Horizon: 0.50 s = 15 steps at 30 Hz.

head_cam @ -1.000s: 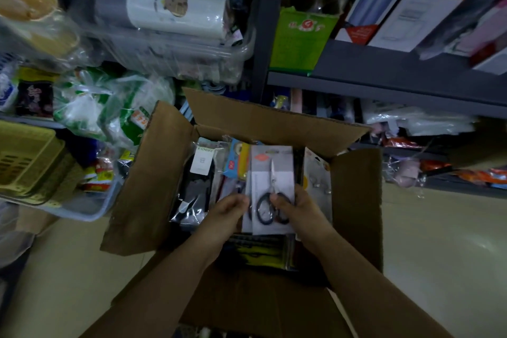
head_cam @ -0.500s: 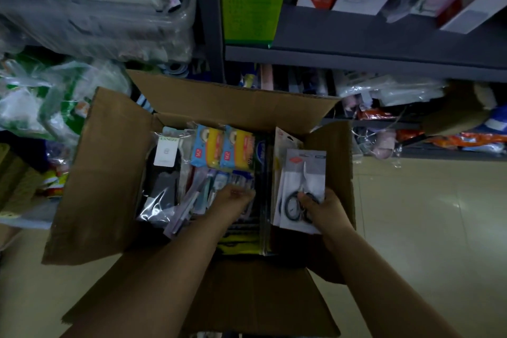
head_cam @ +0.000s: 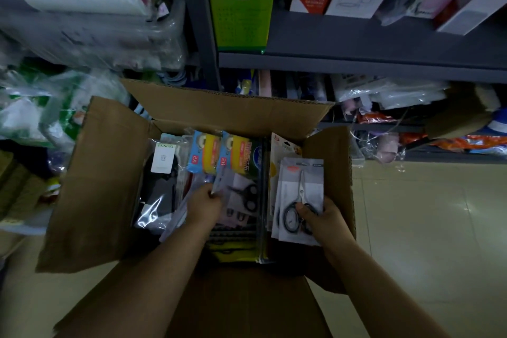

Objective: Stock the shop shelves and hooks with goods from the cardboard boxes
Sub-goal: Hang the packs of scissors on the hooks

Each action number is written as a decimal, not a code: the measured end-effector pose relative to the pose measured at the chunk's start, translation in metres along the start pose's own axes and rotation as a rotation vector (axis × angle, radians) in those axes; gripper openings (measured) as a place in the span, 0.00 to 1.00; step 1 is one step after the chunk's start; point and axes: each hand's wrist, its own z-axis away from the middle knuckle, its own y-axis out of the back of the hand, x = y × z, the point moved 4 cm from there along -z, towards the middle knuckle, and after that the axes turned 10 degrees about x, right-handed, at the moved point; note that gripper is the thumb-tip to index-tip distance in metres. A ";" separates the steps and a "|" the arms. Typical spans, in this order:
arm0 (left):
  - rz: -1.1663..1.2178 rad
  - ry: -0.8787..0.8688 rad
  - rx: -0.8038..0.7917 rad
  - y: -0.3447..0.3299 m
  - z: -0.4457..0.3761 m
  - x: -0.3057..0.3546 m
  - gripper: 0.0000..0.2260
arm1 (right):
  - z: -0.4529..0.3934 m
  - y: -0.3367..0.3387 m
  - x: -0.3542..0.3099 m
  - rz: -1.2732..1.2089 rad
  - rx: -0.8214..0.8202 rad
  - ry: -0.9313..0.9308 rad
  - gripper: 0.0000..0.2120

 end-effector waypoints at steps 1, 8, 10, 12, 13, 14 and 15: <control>0.092 0.052 0.017 0.010 0.001 -0.003 0.13 | 0.001 -0.001 -0.002 -0.006 -0.008 -0.002 0.12; 0.425 0.146 0.149 0.091 0.011 -0.024 0.05 | 0.006 -0.001 -0.019 0.000 -0.038 0.020 0.12; 0.442 0.134 0.189 0.117 0.005 -0.028 0.06 | 0.005 0.000 -0.022 0.025 -0.044 0.032 0.14; 0.474 0.160 0.207 0.138 0.001 -0.034 0.06 | 0.004 -0.002 -0.024 0.042 -0.060 0.039 0.15; 0.488 0.171 0.208 0.146 -0.001 -0.036 0.07 | 0.003 -0.004 -0.025 0.043 -0.070 0.039 0.15; 0.516 0.189 0.210 0.152 -0.002 -0.039 0.07 | 0.002 -0.006 -0.026 0.045 -0.083 0.038 0.14; 0.543 0.198 0.206 0.156 -0.001 -0.040 0.08 | 0.002 -0.009 -0.026 0.043 -0.099 0.037 0.14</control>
